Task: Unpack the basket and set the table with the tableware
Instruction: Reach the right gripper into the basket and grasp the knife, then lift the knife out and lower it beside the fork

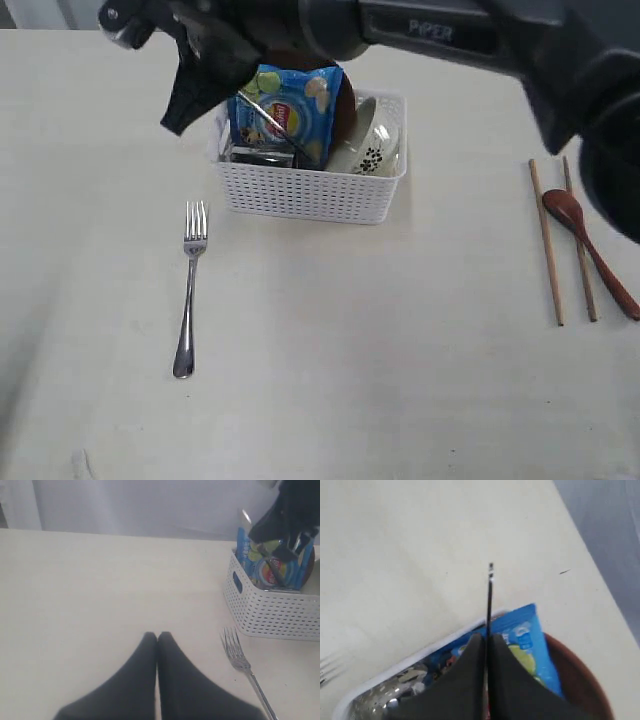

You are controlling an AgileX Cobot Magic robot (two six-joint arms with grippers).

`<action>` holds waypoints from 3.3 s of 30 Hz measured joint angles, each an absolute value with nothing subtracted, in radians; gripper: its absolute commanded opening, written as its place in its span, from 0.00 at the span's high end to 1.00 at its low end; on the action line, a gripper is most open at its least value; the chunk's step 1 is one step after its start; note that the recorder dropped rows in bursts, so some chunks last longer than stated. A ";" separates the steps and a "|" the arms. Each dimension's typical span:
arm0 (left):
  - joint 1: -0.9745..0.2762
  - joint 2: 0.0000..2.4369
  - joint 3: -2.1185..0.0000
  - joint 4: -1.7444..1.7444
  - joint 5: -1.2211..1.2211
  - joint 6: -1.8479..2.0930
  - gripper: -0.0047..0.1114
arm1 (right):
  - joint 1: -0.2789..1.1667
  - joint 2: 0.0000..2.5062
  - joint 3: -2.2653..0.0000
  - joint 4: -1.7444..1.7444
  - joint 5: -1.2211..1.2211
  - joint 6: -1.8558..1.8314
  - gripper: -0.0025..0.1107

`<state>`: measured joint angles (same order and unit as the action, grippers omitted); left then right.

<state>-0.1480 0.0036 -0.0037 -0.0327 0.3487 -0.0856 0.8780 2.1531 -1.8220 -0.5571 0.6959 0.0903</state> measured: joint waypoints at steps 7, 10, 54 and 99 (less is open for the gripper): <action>-0.148 0.004 -0.004 -0.033 0.349 -0.086 0.96 | 0.880 2.021 -1.822 -0.554 0.754 0.090 0.98; -0.148 0.004 -0.004 -0.033 0.349 -0.086 0.96 | 0.880 1.962 -1.822 -0.497 0.769 0.090 0.98; -0.148 0.004 -0.004 -0.033 0.349 -0.086 0.96 | 0.808 2.083 -1.822 0.584 0.947 0.085 0.98; -0.148 0.004 -0.004 -0.033 0.349 -0.086 0.96 | 0.949 2.468 -2.121 0.073 1.043 0.778 0.98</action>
<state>-0.1480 0.0036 -0.0037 -0.0327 0.3487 -0.0856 0.9492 2.4681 -2.1206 0.0728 1.0428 0.7785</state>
